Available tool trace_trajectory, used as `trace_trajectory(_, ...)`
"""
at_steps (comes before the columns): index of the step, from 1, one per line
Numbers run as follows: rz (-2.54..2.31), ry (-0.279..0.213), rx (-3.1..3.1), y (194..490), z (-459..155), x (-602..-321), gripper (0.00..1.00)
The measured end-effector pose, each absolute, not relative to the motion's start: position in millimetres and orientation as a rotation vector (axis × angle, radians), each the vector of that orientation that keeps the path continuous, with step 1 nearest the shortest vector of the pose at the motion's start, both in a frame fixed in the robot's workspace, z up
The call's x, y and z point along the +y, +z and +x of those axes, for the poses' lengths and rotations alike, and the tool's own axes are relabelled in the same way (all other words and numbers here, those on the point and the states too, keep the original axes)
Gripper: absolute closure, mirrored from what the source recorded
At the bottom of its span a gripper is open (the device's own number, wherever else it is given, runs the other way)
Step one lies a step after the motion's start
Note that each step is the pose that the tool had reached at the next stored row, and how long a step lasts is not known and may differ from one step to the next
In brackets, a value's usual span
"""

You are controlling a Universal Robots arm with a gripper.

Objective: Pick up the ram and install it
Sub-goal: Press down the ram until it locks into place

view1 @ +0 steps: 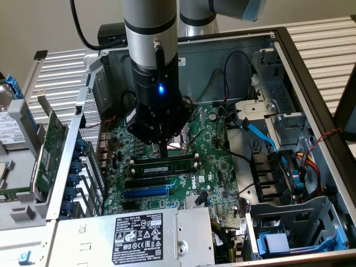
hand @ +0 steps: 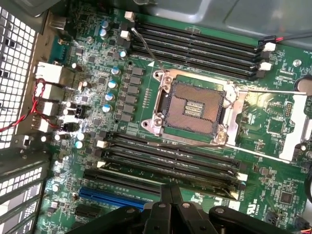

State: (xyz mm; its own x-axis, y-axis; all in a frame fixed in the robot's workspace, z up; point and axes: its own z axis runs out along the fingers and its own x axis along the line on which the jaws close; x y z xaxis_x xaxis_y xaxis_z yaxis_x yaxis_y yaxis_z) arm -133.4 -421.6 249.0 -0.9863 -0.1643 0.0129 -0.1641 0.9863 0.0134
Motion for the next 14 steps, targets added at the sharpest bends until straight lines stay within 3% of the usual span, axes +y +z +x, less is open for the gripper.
trace_trajectory(14, 0.007, -0.018, -3.128, 249.0, -133.4, -421.6, 0.89)
